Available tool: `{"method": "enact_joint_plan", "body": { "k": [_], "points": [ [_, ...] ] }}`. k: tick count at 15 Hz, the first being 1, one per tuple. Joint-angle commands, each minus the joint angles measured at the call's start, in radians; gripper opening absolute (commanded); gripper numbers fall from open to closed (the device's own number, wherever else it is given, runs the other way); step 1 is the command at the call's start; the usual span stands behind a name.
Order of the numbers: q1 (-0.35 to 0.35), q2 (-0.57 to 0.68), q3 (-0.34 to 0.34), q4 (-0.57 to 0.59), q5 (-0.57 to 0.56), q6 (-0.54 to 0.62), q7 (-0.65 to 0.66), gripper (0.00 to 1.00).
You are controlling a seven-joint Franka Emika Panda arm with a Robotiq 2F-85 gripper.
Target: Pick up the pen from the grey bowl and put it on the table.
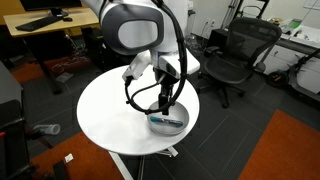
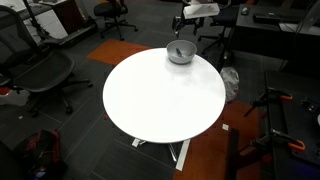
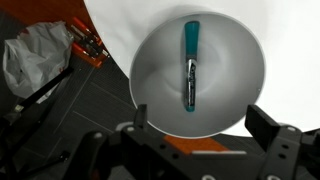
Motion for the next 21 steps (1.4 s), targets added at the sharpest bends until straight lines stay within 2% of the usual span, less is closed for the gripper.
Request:
{"method": "enact_joint_plan", "body": {
  "k": [1, 7, 15, 21],
  "points": [
    [0.018, 0.003, -0.020, 0.004, 0.017, -0.003, -0.012, 1.00],
    [0.052, 0.098, -0.068, 0.075, -0.005, -0.015, 0.071, 1.00],
    [0.072, 0.169, -0.072, 0.103, 0.004, -0.015, 0.073, 1.00],
    [0.057, 0.228, -0.071, 0.164, 0.017, -0.027, 0.063, 1.00]
  ]
}}
